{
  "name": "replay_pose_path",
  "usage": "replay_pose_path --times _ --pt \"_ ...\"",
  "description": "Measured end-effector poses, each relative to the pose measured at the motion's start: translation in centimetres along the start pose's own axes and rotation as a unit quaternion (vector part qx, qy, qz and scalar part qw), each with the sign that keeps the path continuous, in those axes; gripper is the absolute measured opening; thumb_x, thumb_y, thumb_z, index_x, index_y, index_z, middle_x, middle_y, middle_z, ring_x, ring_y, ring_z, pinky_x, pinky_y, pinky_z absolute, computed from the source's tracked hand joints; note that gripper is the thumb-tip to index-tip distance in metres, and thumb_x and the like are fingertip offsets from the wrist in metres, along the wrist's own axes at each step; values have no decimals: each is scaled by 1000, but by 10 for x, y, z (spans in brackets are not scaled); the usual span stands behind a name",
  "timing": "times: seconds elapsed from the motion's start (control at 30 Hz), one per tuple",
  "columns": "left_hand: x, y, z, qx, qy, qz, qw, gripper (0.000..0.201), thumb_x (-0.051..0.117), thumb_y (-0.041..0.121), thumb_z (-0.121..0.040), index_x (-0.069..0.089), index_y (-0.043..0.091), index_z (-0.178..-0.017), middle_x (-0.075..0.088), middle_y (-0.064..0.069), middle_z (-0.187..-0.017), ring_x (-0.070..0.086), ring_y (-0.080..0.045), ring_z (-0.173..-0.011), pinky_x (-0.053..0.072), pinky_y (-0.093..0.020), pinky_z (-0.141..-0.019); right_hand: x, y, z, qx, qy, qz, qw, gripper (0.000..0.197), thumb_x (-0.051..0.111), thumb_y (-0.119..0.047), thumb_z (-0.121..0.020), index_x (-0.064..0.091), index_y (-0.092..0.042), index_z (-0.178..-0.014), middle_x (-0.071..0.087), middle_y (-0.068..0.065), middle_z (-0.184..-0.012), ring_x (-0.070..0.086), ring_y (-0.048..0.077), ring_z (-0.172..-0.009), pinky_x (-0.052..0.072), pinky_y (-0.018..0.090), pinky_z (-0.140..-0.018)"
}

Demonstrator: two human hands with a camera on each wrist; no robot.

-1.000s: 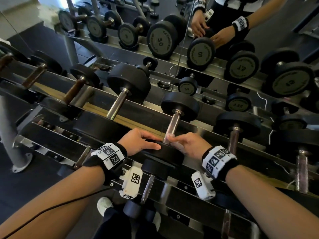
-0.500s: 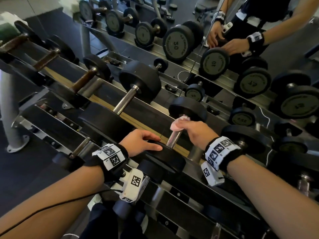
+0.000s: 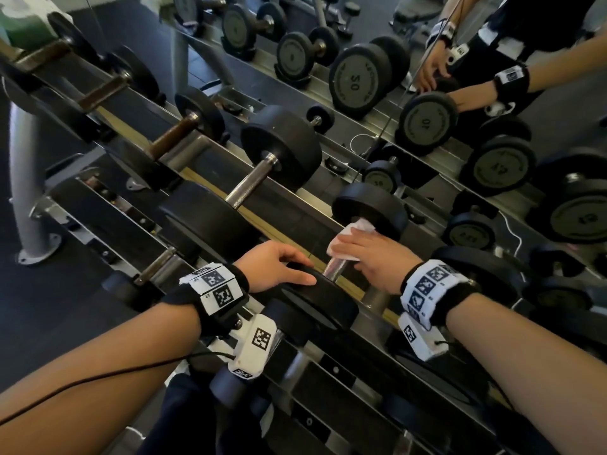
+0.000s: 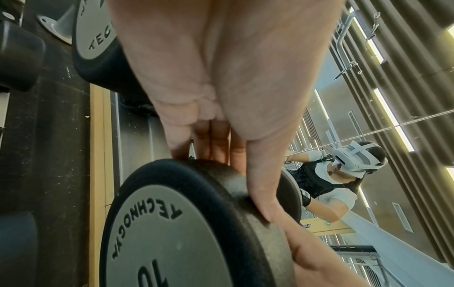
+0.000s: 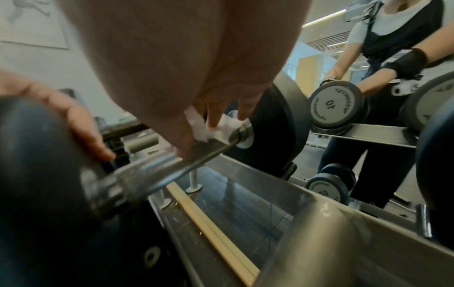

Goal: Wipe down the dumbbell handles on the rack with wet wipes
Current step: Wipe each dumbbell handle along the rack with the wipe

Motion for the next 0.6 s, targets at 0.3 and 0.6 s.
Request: replay_pose_path --times 0.3,0.6 --pt "0 -1 2 -25 10 35 999 28 83 40 -74 74 37 -100 70 17 -98 62 -1 -99 44 -28 -99 10 -6 -5 23 -60 6 998 70 55 -2 -93 27 -26 -153 21 -7 -161 10 18 -151 21 42 -121" --pt "-1 2 4 -28 5 38 999 28 82 37 -76 74 35 -103 70 13 -103 62 -6 -103 45 -40 -106 6 3 -10 80 -37 -48 995 57 51 -14 -99 32 -30 -150 16 -7 -163 2 19 -153 17 42 -122"
Point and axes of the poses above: each hand's wrist, its own z-axis away from the middle knuckle, its own x-axis out of the palm, y = z × x, the point moved 9 cm from there along -z, towards the middle knuckle
